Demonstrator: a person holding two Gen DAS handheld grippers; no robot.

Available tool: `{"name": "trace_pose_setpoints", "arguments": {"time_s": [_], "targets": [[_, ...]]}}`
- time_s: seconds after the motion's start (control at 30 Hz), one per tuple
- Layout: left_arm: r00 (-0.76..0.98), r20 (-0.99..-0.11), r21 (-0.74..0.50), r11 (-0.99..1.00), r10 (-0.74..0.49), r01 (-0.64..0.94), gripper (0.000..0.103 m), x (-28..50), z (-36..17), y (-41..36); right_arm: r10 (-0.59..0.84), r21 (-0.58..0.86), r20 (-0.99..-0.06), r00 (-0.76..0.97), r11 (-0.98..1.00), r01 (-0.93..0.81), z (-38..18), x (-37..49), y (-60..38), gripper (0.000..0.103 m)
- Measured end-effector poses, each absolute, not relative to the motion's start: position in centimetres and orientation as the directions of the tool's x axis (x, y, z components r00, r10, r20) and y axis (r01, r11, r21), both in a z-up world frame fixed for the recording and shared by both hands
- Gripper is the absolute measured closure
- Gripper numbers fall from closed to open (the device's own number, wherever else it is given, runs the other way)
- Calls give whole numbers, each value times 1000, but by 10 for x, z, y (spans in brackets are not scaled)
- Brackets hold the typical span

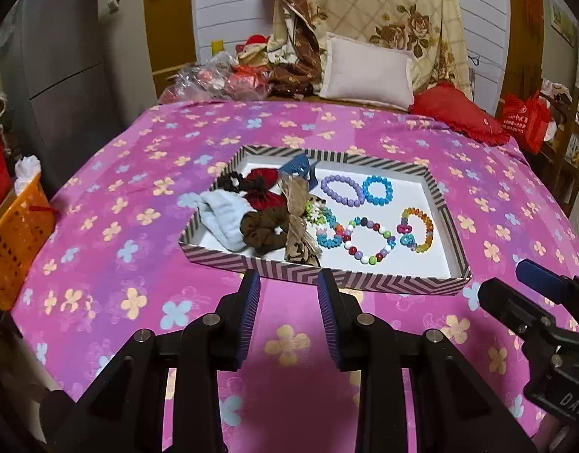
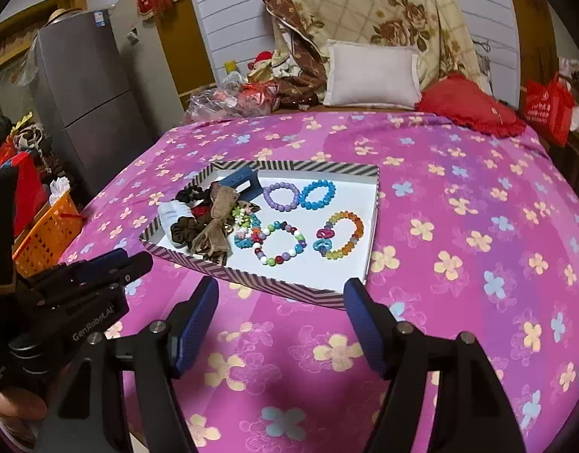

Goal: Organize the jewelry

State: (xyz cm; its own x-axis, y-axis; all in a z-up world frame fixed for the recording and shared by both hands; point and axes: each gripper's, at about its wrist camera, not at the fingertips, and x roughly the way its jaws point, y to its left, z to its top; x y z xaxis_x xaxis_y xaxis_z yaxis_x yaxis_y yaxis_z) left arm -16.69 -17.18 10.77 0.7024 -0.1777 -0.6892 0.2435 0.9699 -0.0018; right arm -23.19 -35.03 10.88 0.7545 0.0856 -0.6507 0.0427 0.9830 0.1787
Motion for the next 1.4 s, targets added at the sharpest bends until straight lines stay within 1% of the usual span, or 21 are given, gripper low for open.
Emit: {"name": "trace_pose_setpoints", "arguments": {"time_s": [0.33,0.67,1.4], "targets": [[739,-650,1,972,-176,233,70,-182,126,-163,73,175,-624,778,983,48,123,-243,-343,28],[756,-633,4,975,-170,222,70,-188,134,-159,78,169,-624,777,985,37,127,-244,-336,26],[754,-636,10,976,-162,218,70,-188,135,-159,84,163,-639,765,986,29,125,-240,-331,25]]}}
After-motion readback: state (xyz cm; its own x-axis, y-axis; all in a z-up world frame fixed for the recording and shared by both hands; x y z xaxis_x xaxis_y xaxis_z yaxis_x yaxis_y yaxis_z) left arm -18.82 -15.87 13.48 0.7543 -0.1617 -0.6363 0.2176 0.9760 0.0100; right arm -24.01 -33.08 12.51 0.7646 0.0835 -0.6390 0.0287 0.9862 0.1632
